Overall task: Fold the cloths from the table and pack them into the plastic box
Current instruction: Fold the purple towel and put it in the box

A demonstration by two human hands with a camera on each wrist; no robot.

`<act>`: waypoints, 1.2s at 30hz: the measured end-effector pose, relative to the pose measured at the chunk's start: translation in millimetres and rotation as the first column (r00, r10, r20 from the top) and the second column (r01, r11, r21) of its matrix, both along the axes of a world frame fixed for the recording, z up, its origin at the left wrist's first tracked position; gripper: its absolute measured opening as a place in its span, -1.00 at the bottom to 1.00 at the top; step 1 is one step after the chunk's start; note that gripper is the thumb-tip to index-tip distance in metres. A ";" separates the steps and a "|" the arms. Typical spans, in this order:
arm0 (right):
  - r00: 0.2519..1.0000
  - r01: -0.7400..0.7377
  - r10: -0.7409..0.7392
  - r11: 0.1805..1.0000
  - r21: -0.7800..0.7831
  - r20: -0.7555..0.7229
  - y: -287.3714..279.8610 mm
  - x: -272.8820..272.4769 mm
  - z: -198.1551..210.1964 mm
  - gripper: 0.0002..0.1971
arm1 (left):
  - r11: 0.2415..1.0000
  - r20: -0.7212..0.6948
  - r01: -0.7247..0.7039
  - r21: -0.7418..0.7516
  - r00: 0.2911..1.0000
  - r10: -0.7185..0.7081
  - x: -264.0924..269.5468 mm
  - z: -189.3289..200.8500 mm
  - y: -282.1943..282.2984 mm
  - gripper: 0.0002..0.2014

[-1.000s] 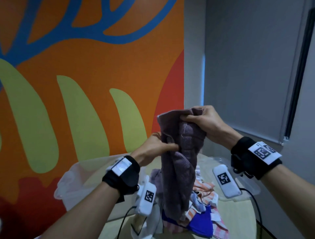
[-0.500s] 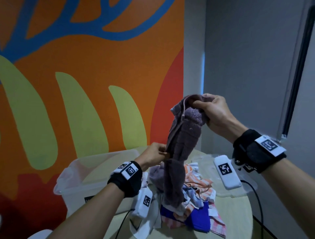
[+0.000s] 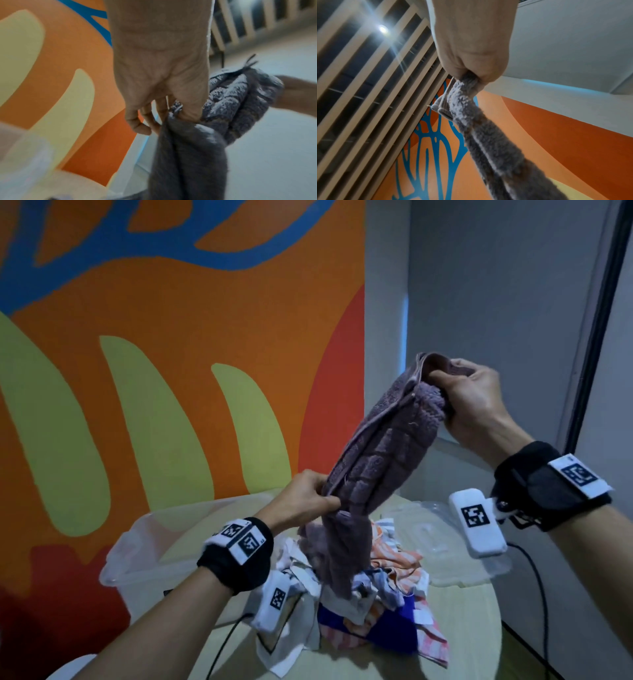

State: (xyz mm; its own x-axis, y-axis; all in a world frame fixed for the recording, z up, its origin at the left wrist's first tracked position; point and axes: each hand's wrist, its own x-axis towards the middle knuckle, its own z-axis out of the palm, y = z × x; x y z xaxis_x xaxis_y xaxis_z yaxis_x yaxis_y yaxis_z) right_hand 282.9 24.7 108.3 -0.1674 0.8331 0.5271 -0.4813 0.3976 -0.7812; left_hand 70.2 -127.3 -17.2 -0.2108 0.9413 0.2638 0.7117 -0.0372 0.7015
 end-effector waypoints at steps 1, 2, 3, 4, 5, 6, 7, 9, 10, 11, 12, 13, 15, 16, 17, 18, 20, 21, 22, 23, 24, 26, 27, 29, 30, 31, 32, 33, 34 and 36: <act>0.999 -0.022 0.022 1.000 0.003 -0.027 -2.2 0.4 1.1 -0.82 | 1.000 0.022 -0.019 0.000 1.000 0.019 -2.2 -0.8 1.8 -0.75; 0.998 -0.033 0.033 0.999 0.008 -0.058 -3.6 1.3 3.0 -0.85 | 0.999 0.062 -0.033 0.010 0.998 0.033 -4.9 -0.6 4.2 -0.75; 0.995 -0.033 0.034 0.999 0.012 -0.093 -3.9 3.1 6.2 -0.87 | 0.999 0.099 -0.038 0.011 0.994 0.037 -4.5 2.5 3.4 -0.77; 0.992 -0.022 0.023 1.000 0.011 -0.121 -2.8 5.1 9.8 -0.87 | 0.999 0.119 -0.036 0.014 0.992 0.034 -5.6 2.9 4.9 -0.82; 0.989 -0.012 0.012 1.000 -0.001 -0.147 -0.2 7.1 13.4 -0.88 | 1.000 0.118 -0.024 0.000 0.993 0.024 -2.7 5.5 3.6 -0.85; 0.986 -0.015 0.013 1.000 -0.012 -0.168 2.3 9.2 16.3 -0.89 | 1.000 0.102 0.000 -0.015 0.995 0.002 0.0 5.5 4.3 -0.85; 0.979 -0.037 0.032 0.999 -0.021 -0.200 3.9 10.5 17.9 -0.88 | 0.998 0.072 0.033 -0.053 0.997 -0.029 3.8 4.3 3.4 -0.83; 0.969 -0.068 0.054 0.996 -0.050 -0.240 8.9 11.3 17.4 -0.69 | 0.989 0.058 0.069 -0.129 0.996 -0.062 10.1 0.2 3.4 -0.83; 0.969 -0.063 0.045 0.996 -0.067 -0.244 8.9 11.7 16.4 -0.67 | 0.988 0.086 0.079 -0.133 0.994 -0.068 11.3 -2.0 5.3 -0.82; 0.972 -0.049 0.029 0.996 -0.081 -0.234 12.0 12.7 14.8 -0.70 | 0.991 0.139 0.074 -0.113 0.989 -0.058 12.8 -2.0 6.3 -0.82; 0.978 -0.028 0.009 0.995 -0.091 -0.208 14.2 14.9 13.5 -0.74 | 0.997 0.236 0.055 -0.057 0.971 -0.040 12.5 -1.5 10.3 -0.82; 0.982 -0.011 -0.008 0.995 -0.097 -0.186 17.9 17.2 12.9 -0.75 | 1.000 0.345 0.009 0.008 0.939 -0.011 12.8 3.0 12.2 -0.83; 0.986 0.044 -0.061 0.993 -0.107 -0.158 26.1 26.8 14.5 -0.77 | 0.984 0.554 -0.105 0.147 0.832 0.006 9.6 19.9 13.2 -0.83; 0.983 0.075 -0.094 0.990 -0.120 -0.156 28.9 33.9 17.5 -0.74 | 0.972 0.598 -0.127 0.197 0.801 -0.016 6.4 29.6 12.2 -0.82; 0.977 0.097 -0.121 0.985 -0.141 -0.176 34.7 40.2 20.5 -0.69 | 0.972 0.556 -0.105 0.211 0.830 -0.031 3.0 39.9 6.9 -0.83; 0.968 0.109 -0.143 0.980 -0.169 -0.204 38.0 47.1 24.3 -0.66 | 0.982 0.424 -0.036 0.185 0.905 -0.046 -0.7 48.5 0.3 -0.87; 0.951 0.107 -0.157 0.975 -0.193 -0.267 41.5 56.9 28.6 -0.66 | 0.995 0.003 0.092 -0.031 0.996 -0.092 -4.7 55.6 -10.9 -0.91; 0.943 0.097 -0.153 0.976 -0.194 -0.295 43.3 58.9 29.0 -0.66 | 0.982 -0.154 0.106 -0.154 0.980 -0.130 -5.9 56.4 -13.0 -0.93; 0.938 0.087 -0.147 0.977 -0.196 -0.315 42.1 59.1 28.7 -0.67 | 0.965 -0.238 0.102 -0.243 0.958 -0.161 -6.8 56.5 -11.8 -0.93; 0.930 0.064 -0.130 0.978 -0.198 -0.343 42.3 58.1 27.1 -0.68 | 0.947 -0.279 0.094 -0.307 0.942 -0.184 -6.6 56.5 -9.7 -0.90; 0.919 0.033 -0.108 0.979 -0.200 -0.380 42.5 57.5 25.0 -0.69 | 0.934 -0.303 0.086 -0.347 0.932 -0.198 -5.7 57.7 -7.5 -0.87; 0.900 -0.037 -0.054 0.979 -0.200 -0.432 44.0 56.8 19.9 -0.71 | 0.925 -0.285 0.097 -0.366 0.935 -0.211 -3.6 59.5 -5.8 -0.81; 0.907 -0.066 -0.021 0.979 -0.193 -0.420 44.5 55.9 17.5 -0.73 | 0.925 -0.194 0.148 -0.349 0.955 -0.226 -3.7 57.7 -5.1 -0.77; 0.968 -0.076 0.042 0.989 -0.127 -0.249 42.4 52.9 10.3 -0.77 | 0.929 0.112 0.273 -0.248 0.961 -0.253 -1.5 47.7 -4.3 -0.74; 0.993 -0.072 0.065 0.995 -0.075 -0.099 39.4 50.8 5.4 -0.78 | 0.941 0.243 0.284 -0.182 0.941 -0.237 0.4 41.1 -3.7 -0.76; 0.995 -0.075 0.076 0.997 -0.022 0.062 36.4 48.7 -0.2 -0.81 | 0.960 0.330 0.251 -0.125 0.923 -0.198 2.3 34.1 -1.9 -0.81; 0.968 -0.079 0.065 0.996 0.048 0.242 31.6 46.3 -6.5 -0.86 | 0.977 0.386 0.199 -0.079 0.910 -0.154 4.3 28.6 -0.5 -0.85; 0.902 -0.107 0.041 0.986 0.130 0.429 27.6 43.3 -13.0 -0.95 | 0.989 0.413 0.142 -0.041 0.904 -0.113 6.2 25.7 0.6 -0.89; 0.802 -0.138 -0.016 0.968 0.211 0.597 26.5 40.2 -19.3 -0.95 | 0.996 0.413 0.090 -0.006 0.907 -0.080 9.3 25.4 1.6 -0.92; 0.601 -0.218 -0.098 0.935 0.281 0.793 24.7 31.2 -34.4 -0.89 | 0.997 0.391 0.047 0.062 0.918 -0.068 16.2 30.0 2.5 -0.99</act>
State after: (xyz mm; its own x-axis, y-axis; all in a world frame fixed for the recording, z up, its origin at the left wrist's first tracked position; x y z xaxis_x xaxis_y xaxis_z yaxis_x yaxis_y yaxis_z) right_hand 314.1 49.4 73.9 -0.6874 0.6151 0.3860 0.2246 0.6856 -0.6925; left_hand 86.4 -124.8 12.8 -0.2530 0.9427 0.2177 0.3747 -0.1120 0.9204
